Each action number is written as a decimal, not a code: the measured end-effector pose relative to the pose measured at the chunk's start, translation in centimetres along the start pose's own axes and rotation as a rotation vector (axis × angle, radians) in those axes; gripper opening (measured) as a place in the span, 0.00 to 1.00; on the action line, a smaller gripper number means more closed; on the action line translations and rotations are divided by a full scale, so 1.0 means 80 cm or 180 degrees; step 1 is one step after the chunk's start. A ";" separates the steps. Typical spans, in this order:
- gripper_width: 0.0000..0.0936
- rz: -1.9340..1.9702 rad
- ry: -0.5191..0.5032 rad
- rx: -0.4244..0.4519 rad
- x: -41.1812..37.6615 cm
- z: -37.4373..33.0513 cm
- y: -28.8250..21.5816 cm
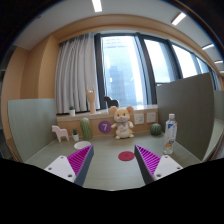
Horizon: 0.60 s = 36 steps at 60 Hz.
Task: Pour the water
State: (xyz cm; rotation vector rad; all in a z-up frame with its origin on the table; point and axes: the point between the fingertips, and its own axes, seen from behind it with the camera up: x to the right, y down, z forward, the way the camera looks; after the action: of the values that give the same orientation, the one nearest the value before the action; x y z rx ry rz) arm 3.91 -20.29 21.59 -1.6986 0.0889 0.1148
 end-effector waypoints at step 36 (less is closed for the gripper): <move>0.90 -0.0140 0.0916 -0.0098 0.363 0.164 -0.013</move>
State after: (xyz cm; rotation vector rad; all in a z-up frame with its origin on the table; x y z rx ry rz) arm 32.50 -6.96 17.19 -1.7377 0.2651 -0.1629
